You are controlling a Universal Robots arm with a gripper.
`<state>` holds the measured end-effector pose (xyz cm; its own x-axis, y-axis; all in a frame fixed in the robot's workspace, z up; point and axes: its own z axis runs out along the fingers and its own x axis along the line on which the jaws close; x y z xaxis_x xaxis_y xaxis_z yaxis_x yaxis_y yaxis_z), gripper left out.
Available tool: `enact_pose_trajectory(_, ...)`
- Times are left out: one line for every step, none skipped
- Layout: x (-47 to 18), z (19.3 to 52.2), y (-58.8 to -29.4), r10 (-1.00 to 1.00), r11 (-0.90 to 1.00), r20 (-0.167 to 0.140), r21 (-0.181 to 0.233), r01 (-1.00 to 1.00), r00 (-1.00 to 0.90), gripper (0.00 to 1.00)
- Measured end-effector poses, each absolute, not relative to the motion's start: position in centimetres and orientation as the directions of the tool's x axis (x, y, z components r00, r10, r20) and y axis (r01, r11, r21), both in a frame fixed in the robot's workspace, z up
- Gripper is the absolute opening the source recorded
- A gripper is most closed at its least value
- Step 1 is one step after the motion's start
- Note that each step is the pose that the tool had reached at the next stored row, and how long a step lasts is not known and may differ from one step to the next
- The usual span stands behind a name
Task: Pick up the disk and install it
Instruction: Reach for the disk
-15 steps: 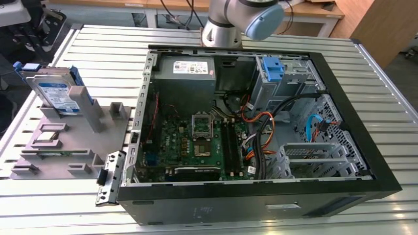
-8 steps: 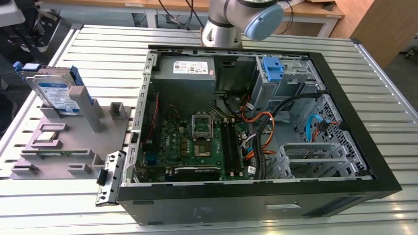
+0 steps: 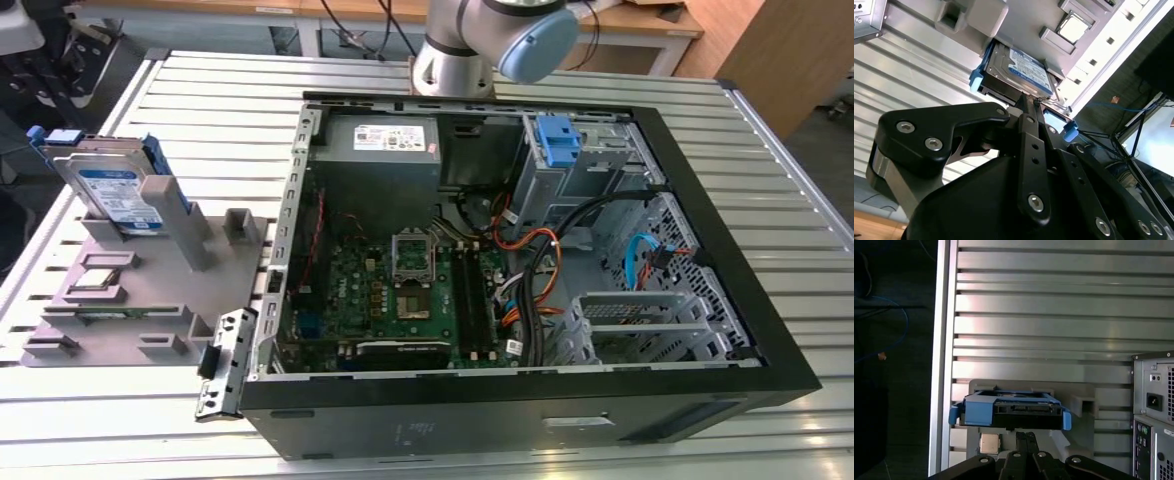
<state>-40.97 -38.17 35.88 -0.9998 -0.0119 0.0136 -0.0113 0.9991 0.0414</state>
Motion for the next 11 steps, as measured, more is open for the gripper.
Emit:
enact_pose_trajectory(-41.07,35.82,-38.15,-0.013,0.999,0.014,0.041,-0.012,-1.000,0.11)
enact_pose_trajectory(-41.17,35.76,-38.14,-0.013,0.999,0.014,0.041,-0.013,-1.000,0.11)
enact_pose_trajectory(-41.26,35.70,-38.13,-0.014,0.999,0.013,0.041,-0.013,-1.000,0.11)
enact_pose_trajectory(-41.33,35.64,-38.12,-0.014,0.999,0.013,0.042,-0.014,-1.000,0.11)
enact_pose_trajectory(-41.40,35.58,-38.11,-0.015,0.999,0.013,0.041,-0.015,-1.000,0.11)
enact_pose_trajectory(-41.45,35.52,-38.11,-0.016,0.999,0.014,0.041,-0.015,-1.000,0.11)
enact_pose_trajectory(-41.48,35.45,-38.11,-0.017,0.999,0.013,0.041,-0.016,-1.000,0.11)
enact_pose_trajectory(-41.49,35.39,-38.10,-0.017,0.999,0.014,0.041,-0.017,-1.000,0.11)
enact_pose_trajectory(-41.50,35.35,-38.09,-0.017,0.999,0.014,0.041,-0.017,-1.000,0.11)
enact_pose_trajectory(-41.51,35.32,-38.08,-0.018,0.999,0.014,0.041,-0.017,-1.000,0.11)
enact_pose_trajectory(-41.52,35.30,-38.08,-0.018,0.999,0.014,0.041,-0.017,-1.000,0.11)
